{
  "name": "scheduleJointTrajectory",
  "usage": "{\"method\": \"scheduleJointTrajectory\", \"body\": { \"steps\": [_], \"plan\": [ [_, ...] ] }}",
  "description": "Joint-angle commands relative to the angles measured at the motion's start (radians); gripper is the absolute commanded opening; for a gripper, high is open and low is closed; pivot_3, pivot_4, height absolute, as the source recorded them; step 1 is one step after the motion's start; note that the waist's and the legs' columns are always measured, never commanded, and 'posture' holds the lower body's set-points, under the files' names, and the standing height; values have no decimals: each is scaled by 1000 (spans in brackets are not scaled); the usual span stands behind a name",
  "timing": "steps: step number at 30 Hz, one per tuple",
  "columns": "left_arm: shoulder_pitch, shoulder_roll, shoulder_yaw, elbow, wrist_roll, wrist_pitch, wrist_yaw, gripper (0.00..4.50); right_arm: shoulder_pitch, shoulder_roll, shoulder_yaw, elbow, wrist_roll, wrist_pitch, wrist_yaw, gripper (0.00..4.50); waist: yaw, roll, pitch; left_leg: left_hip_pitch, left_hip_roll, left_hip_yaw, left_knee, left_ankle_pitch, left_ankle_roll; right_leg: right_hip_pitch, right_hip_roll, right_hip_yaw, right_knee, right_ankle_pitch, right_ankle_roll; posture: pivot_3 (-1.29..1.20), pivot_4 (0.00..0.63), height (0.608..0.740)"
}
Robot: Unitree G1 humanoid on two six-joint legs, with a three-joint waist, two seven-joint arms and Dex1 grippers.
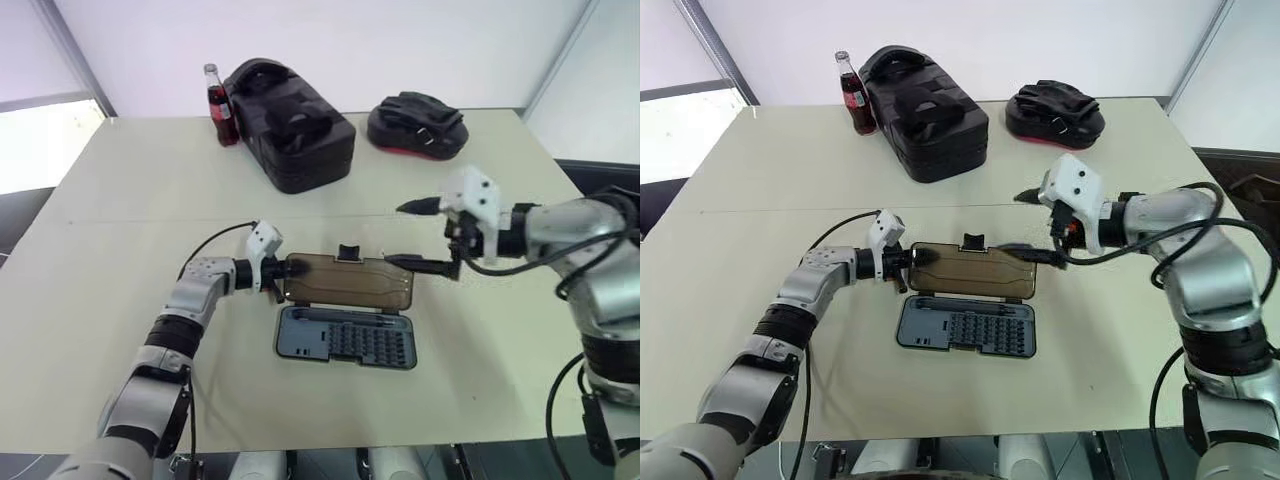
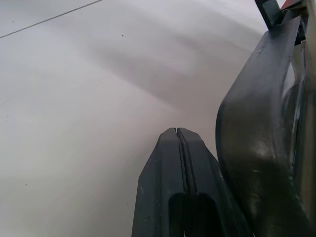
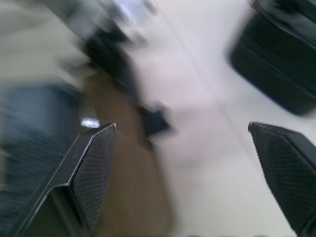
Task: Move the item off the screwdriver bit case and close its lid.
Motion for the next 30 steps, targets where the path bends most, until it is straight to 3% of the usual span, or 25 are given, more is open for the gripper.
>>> {"method": "scheduleJointTrajectory", "body": {
  "steps": [1, 4, 8, 10, 21, 26, 28, 30],
  "plan": [
    [-5, 3, 22, -9, -18, 4, -45, 0, 28, -27, -54, -50, 85, 75, -20, 4231, -1, 0, 0, 0, 0, 0, 0, 0, 0, 0, 0, 0, 0, 0, 0, 0, 150, 740],
    [-10, 5, 39, -36, -36, 19, -66, 0, 48, -40, -87, -60, 131, 107, -44, 3062, -1, 0, 0, -1, 0, 1, 0, 0, 0, -1, -1, 0, 0, 0, 0, 0, 150, 740],
    [3, 27, 49, -125, -72, 59, -114, 0, 67, -54, -143, -77, 222, 168, -65, 876, 0, 0, 0, -3, 0, 1, 0, 0, 0, -3, 0, 0, 0, 0, 0, 0, 150, 740],
    [17, 41, 50, -184, -94, 89, -138, 0, 73, -69, -166, -85, 270, 196, -65, 14, 0, 0, 0, -5, 0, 1, 0, 0, 0, -5, -1, 0, 0, 0, 0, 0, 150, 740],
    [152, 220, -69, -619, -201, 342, -319, 0, 106, -155, -137, -83, 346, 187, -66, 14, -1, 0, 0, -6, 0, 1, 0, 0, 1, -6, 0, 0, -2, 0, 0, 0, 150, 740],
    [193, 297, -154, -700, -163, 309, -387, 0, 100, -182, -99, -77, 347, 160, -60, 14, -1, 0, 0, -6, 0, 1, 0, 0, 1, -5, 0, 0, -2, 0, 0, 0, 150, 740],
    [166, 283, -159, -669, -152, 286, -378, 0, 106, -200, -79, -106, 366, 168, -45, 14, 1, 0, 0, -6, 0, 1, 0, 0, 1, -5, 0, 0, -2, 0, 0, 0, 150, 740],
    [74, 205, -118, -563, -159, 269, -315, 0, 130, -212, -52, -171, 413, 186, -19, 14, 7, 0, 1, -7, 0, 1, 0, 0, 1, -5, 0, 0, -2, 0, 0, 0, 150, 740]
  ]
}}
